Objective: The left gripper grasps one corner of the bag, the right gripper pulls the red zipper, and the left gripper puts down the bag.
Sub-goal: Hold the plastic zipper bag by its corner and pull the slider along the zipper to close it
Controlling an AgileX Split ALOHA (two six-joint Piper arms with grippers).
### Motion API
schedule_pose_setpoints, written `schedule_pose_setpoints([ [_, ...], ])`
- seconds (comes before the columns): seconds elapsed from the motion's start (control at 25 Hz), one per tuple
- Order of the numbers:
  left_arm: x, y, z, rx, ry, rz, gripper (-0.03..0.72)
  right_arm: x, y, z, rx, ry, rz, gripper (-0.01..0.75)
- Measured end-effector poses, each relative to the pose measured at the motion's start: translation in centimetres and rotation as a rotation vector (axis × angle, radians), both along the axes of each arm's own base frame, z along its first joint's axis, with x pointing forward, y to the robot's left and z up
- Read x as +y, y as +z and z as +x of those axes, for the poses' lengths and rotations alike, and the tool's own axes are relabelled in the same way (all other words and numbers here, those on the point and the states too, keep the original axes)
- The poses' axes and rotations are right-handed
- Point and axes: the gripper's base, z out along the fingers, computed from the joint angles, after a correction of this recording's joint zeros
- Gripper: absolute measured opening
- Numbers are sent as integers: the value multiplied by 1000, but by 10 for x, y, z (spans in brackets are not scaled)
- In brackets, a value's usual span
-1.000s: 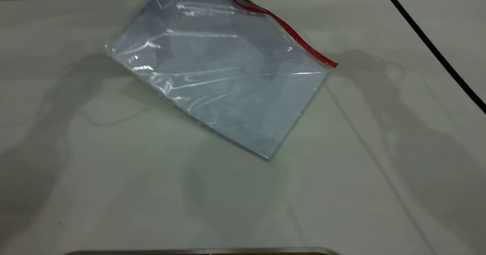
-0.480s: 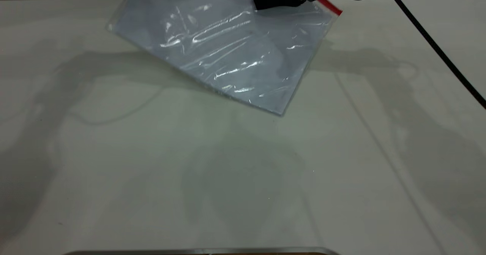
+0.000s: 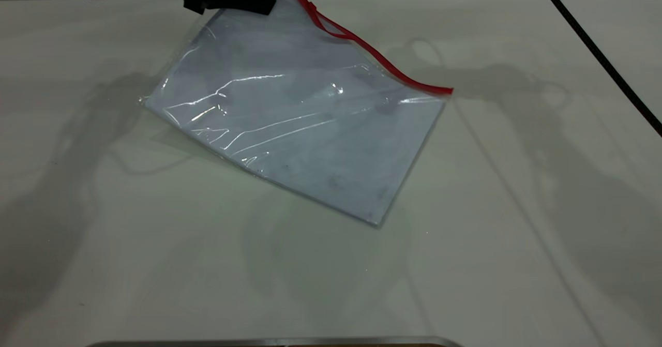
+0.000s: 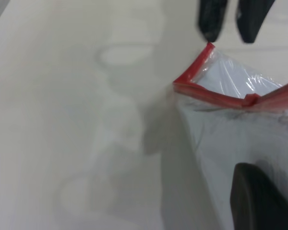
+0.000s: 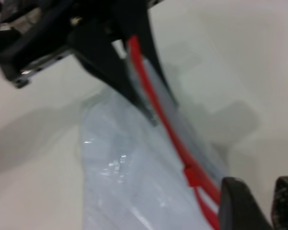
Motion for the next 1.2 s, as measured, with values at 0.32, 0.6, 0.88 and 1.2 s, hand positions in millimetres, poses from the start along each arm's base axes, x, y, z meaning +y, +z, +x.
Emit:
schedule_pose_setpoints([
  [0.32, -3, 0, -1, -14, -19, 0, 50, 25, -13, -9, -4, 32, -25, 402],
  [0.6, -3, 0, -1, -13, -20, -3, 50, 28, -13, -8, -6, 10, -19, 404],
  [0.88, -4, 1, 0, -10, -6, -22, 50, 29, -15, -8, 1, 1, -10, 315],
  [1.2, -4, 2, -1, 3, -8, -43, 50, 27, -15, -8, -16, 24, -11, 36],
])
